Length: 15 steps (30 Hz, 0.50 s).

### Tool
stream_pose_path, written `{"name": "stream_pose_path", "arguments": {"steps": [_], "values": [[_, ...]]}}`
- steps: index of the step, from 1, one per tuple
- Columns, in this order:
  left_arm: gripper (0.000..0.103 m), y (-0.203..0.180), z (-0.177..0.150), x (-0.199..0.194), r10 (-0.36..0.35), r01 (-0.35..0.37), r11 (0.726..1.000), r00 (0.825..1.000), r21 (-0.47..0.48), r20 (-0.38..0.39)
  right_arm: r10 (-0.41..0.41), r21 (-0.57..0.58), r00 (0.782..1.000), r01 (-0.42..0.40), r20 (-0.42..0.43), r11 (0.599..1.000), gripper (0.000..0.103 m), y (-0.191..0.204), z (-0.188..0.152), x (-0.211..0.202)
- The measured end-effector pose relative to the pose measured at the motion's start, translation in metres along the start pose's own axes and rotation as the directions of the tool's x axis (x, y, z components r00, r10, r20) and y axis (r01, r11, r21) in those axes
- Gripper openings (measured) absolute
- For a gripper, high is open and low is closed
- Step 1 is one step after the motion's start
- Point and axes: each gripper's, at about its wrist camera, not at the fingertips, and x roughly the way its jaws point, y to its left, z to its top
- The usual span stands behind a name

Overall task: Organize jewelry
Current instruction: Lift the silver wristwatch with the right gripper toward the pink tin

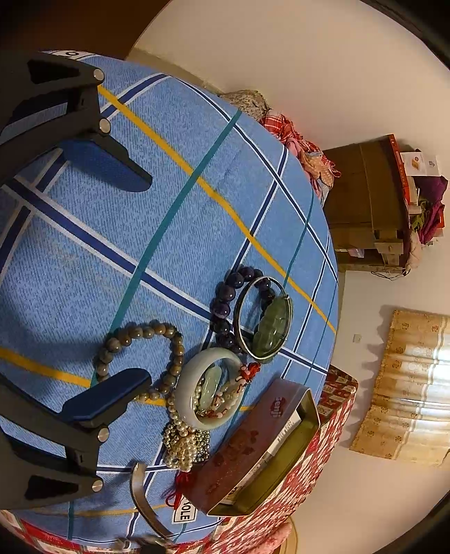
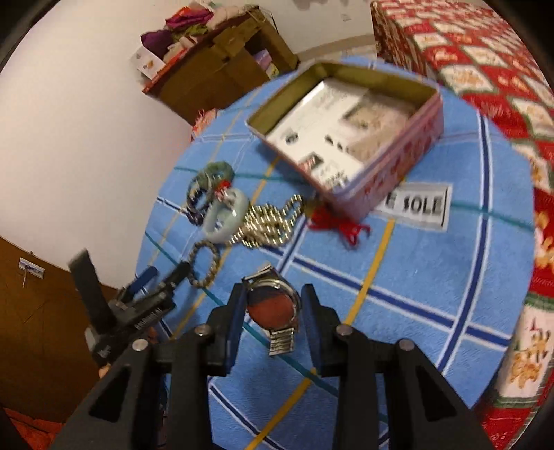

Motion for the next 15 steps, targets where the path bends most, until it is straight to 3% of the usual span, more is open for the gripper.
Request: {"name": "stream_pose_path", "arguments": {"steps": [2, 3, 4, 6, 10, 14, 15], "values": [[0.102, 0.0, 0.0, 0.0, 0.001, -0.001, 1.0, 1.0, 0.001, 0.002, 0.023, 0.002, 0.999, -0.023, 0.024, 1.0, 0.035, 0.006, 0.009, -0.009], [0.102, 0.0, 0.0, 0.0, 0.002, -0.002, 1.0, 1.0, 0.001, 0.001, 0.028, 0.001, 0.999, -0.028, 0.04, 1.0, 0.017, 0.008, 0.014, -0.013], [0.102, 0.001, 0.0, -0.001, 0.002, -0.002, 1.0, 1.0, 0.001, -0.001, 0.046, 0.005, 0.997, -0.047, 0.054, 0.999, 0.013, 0.009, 0.022, -0.02], [0.102, 0.0, 0.0, -0.001, 0.002, -0.002, 1.0, 1.0, 0.001, 0.001, 0.053, 0.012, 0.995, -0.055, 0.089, 0.998, 0.013, 0.012, 0.04, -0.031], [0.102, 0.0, 0.001, -0.001, 0.002, -0.002, 1.0, 1.0, 0.002, 0.002, -0.05, -0.032, 0.991, 0.055, 0.122, 0.998, 0.013, 0.018, 0.065, -0.029], [0.102, 0.001, 0.002, -0.002, -0.005, 0.005, 1.0, 1.0, -0.002, 0.015, -0.05, -0.115, 0.994, 0.062, 0.102, 0.991, 0.016, 0.028, 0.049, -0.017], [0.102, 0.001, 0.003, -0.001, -0.005, 0.005, 1.0, 1.0, -0.003, 0.014, -0.046, -0.131, 0.995, 0.057, 0.092, 0.99, 0.022, 0.03, 0.044, -0.011]]}}
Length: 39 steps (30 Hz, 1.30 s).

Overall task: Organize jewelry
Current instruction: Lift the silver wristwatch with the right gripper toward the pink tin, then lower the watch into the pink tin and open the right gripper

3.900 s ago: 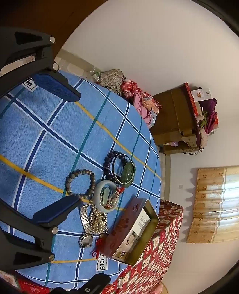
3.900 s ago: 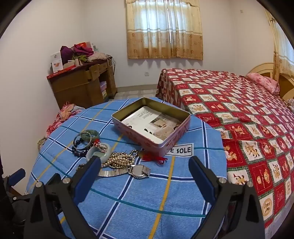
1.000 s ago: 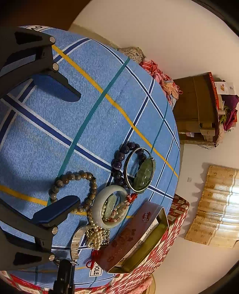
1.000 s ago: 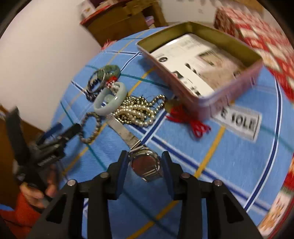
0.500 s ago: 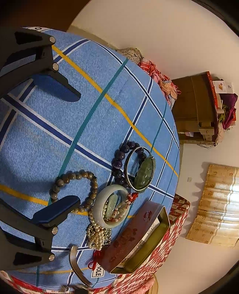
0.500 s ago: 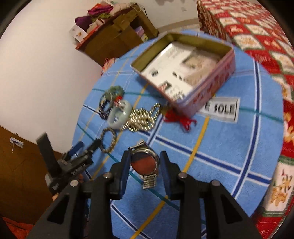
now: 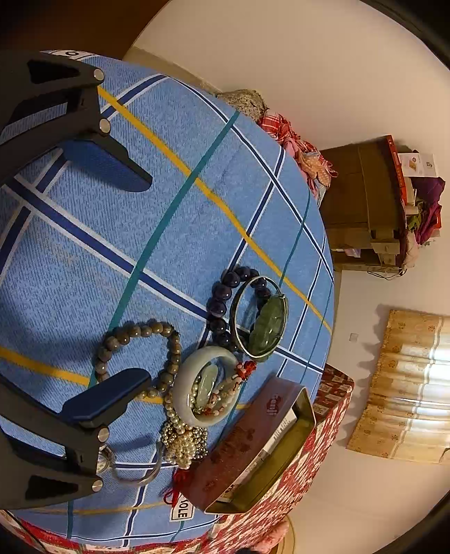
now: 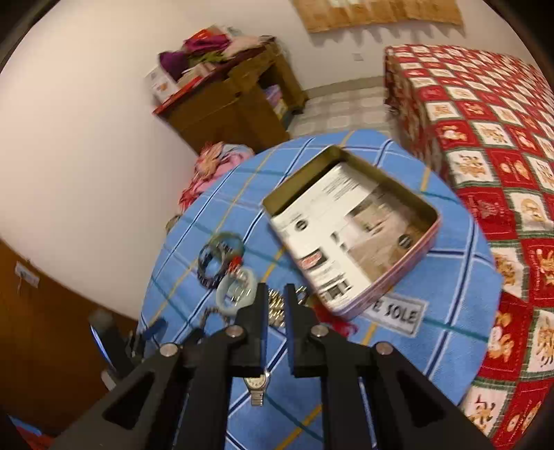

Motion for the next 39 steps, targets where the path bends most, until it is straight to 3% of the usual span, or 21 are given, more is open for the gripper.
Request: {"name": "stream_pose_path", "arguments": {"steps": [2, 3, 4, 8, 10, 17, 18, 19, 21, 28, 39], "values": [[0.102, 0.0, 0.001, 0.001, -0.002, 0.002, 1.0, 1.0, 0.001, -0.003, 0.01, -0.019, 1.0, -0.01, -0.028, 1.0, 0.045, 0.004, -0.018, 0.012], [0.102, 0.0, 0.001, 0.001, -0.002, 0.002, 1.0, 1.0, 0.002, -0.002, 0.008, -0.022, 0.999, -0.009, -0.04, 1.0, 0.066, 0.005, -0.026, 0.017], [0.102, 0.0, 0.001, 0.0, -0.002, 0.002, 1.0, 1.0, 0.002, 0.001, 0.005, -0.025, 0.999, -0.006, -0.055, 1.0, 0.074, 0.005, -0.039, 0.027], [0.102, 0.002, 0.0, -0.002, -0.001, 0.001, 1.0, 1.0, -0.011, 0.009, 0.01, -0.045, 0.993, -0.015, -0.115, 0.999, 0.074, 0.012, -0.066, 0.053], [0.102, 0.006, 0.001, -0.002, -0.001, 0.002, 1.0, 1.0, -0.03, 0.013, -0.053, -0.094, 0.991, 0.042, -0.12, 0.995, 0.074, 0.021, -0.075, 0.068], [0.102, 0.011, 0.0, -0.001, -0.01, 0.011, 0.998, 1.0, -0.06, 0.01, -0.142, -0.216, 0.985, 0.119, -0.095, 0.969, 0.057, 0.039, -0.074, 0.102], [0.102, 0.011, 0.0, -0.001, -0.011, 0.012, 0.998, 1.0, -0.059, 0.009, -0.145, -0.216, 0.985, 0.123, -0.091, 0.969, 0.049, 0.039, -0.072, 0.103], [0.102, 0.01, 0.0, -0.001, -0.012, 0.012, 0.998, 1.0, -0.056, 0.009, -0.144, -0.207, 0.985, 0.123, -0.091, 0.971, 0.033, 0.036, -0.069, 0.105], [0.102, 0.009, 0.0, -0.001, -0.011, 0.011, 0.999, 1.0, -0.051, 0.012, -0.125, -0.182, 0.987, 0.105, -0.105, 0.978, 0.019, 0.032, -0.067, 0.104], [0.102, 0.005, 0.0, -0.001, -0.008, 0.009, 0.999, 1.0, -0.036, 0.02, -0.065, -0.118, 0.997, 0.059, -0.049, 0.991, 0.018, 0.032, -0.063, 0.078], [0.102, -0.001, 0.001, -0.003, 0.002, -0.001, 1.0, 0.999, -0.009, 0.035, -0.067, -0.055, 0.991, 0.074, 0.114, 0.996, 0.017, 0.027, -0.024, 0.013]]}}
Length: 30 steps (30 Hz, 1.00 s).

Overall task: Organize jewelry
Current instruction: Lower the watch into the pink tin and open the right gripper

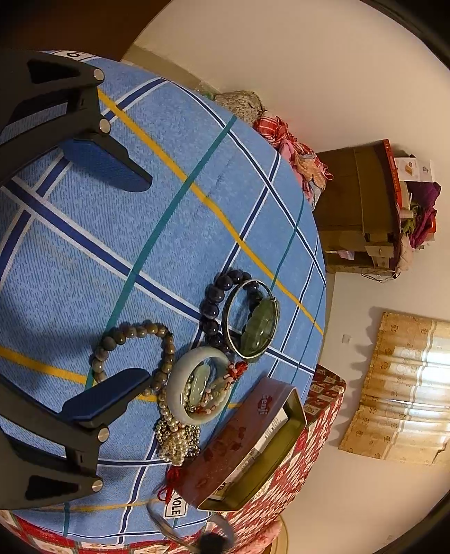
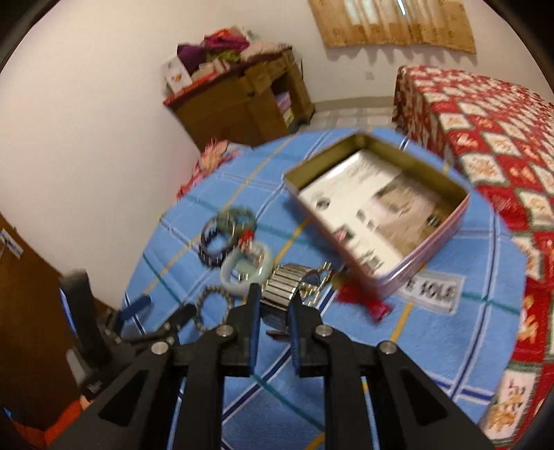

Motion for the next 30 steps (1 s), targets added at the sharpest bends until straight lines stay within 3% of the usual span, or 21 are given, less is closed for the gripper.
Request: {"name": "stream_pose_path", "arguments": {"steps": [4, 10, 18, 24, 26, 28, 30], "values": [[0.102, -0.002, 0.003, -0.001, -0.008, 0.008, 1.0, 1.0, 0.006, 0.01, -0.058, -0.017, 0.997, 0.059, 0.047, 0.998, 0.017, -0.013, 0.033, -0.009], [0.102, -0.01, 0.013, -0.007, -0.031, 0.029, 0.999, 0.998, 0.033, 0.054, -0.136, 0.005, 0.99, 0.136, 0.03, 0.991, 0.015, -0.054, 0.062, 0.027], [0.102, -0.017, 0.028, -0.003, -0.031, 0.023, 0.995, 0.996, 0.092, 0.083, -0.109, 0.074, 0.994, 0.111, -0.029, 0.991, 0.015, -0.084, 0.077, 0.066], [0.102, -0.012, 0.038, 0.007, -0.016, 0.009, 0.997, 0.997, 0.08, 0.076, -0.109, 0.091, 0.993, 0.112, -0.037, 0.99, 0.016, -0.097, 0.087, 0.082], [0.102, -0.012, 0.039, 0.008, -0.012, 0.006, 0.997, 0.997, 0.08, 0.077, -0.095, 0.125, 0.995, 0.098, -0.033, 0.987, 0.025, -0.103, 0.086, 0.079], [0.102, -0.011, 0.041, 0.011, -0.008, 0.002, 0.997, 0.997, 0.082, 0.073, -0.099, 0.15, 0.995, 0.099, -0.01, 0.984, 0.049, -0.105, 0.081, 0.072], [0.102, -0.01, 0.041, 0.013, -0.005, -0.001, 0.996, 0.998, 0.084, 0.065, -0.116, 0.167, 0.993, 0.112, 0.016, 0.979, 0.067, -0.108, 0.078, 0.063]]}}
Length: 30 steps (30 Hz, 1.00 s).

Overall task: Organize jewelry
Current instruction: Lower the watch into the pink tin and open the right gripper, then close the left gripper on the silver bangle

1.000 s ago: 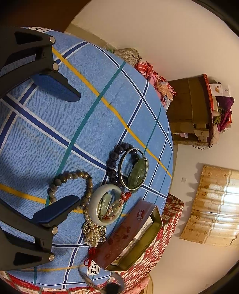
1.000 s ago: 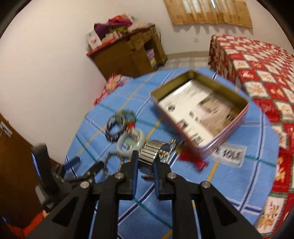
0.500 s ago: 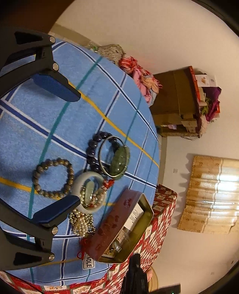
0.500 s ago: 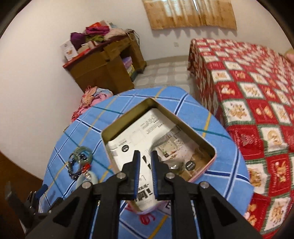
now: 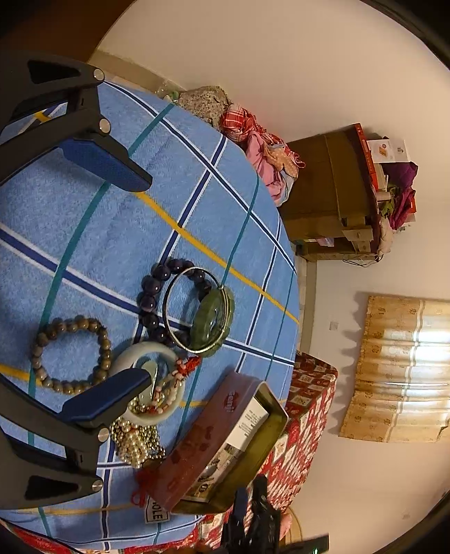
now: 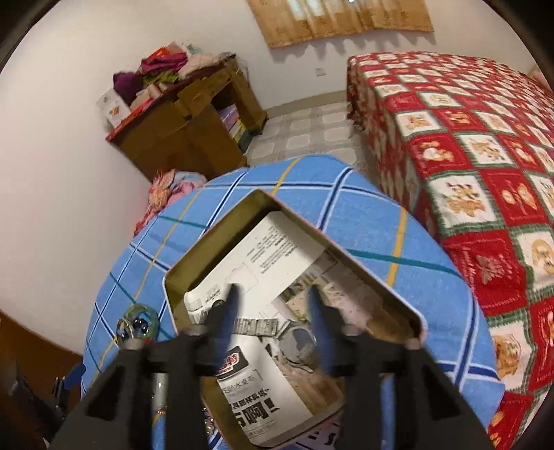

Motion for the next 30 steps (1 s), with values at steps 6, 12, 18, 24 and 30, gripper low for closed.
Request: {"name": "stream_pose_path", "arguments": {"steps": [6, 12, 18, 24, 30], "values": [[0.102, 0.016, 0.002, 0.006, 0.011, -0.012, 0.999, 1.0, -0.046, -0.009, 0.009, -0.017, 0.997, -0.008, 0.079, 1.0, 0.067, 0.011, -0.028, -0.041], [0.102, 0.02, 0.01, 0.01, 0.029, -0.029, 0.999, 1.0, -0.027, -0.003, -0.019, -0.073, 0.991, 0.028, 0.131, 0.997, 0.067, 0.041, -0.066, -0.062], [0.102, 0.03, 0.022, 0.021, -0.017, 0.016, 0.996, 1.0, -0.088, -0.009, -0.036, -0.11, 0.986, 0.054, 0.161, 0.993, 0.067, 0.06, -0.085, -0.07], [0.102, 0.023, 0.043, 0.03, 0.016, -0.015, 0.999, 0.999, -0.029, 0.029, -0.019, -0.155, 0.988, 0.042, 0.151, 0.987, 0.067, 0.071, -0.09, -0.064], [0.071, 0.02, 0.045, 0.056, 0.027, -0.026, 0.999, 0.998, 0.021, -0.064, -0.001, -0.152, 0.992, 0.021, 0.127, 0.988, 0.067, 0.076, -0.096, -0.055]]}}
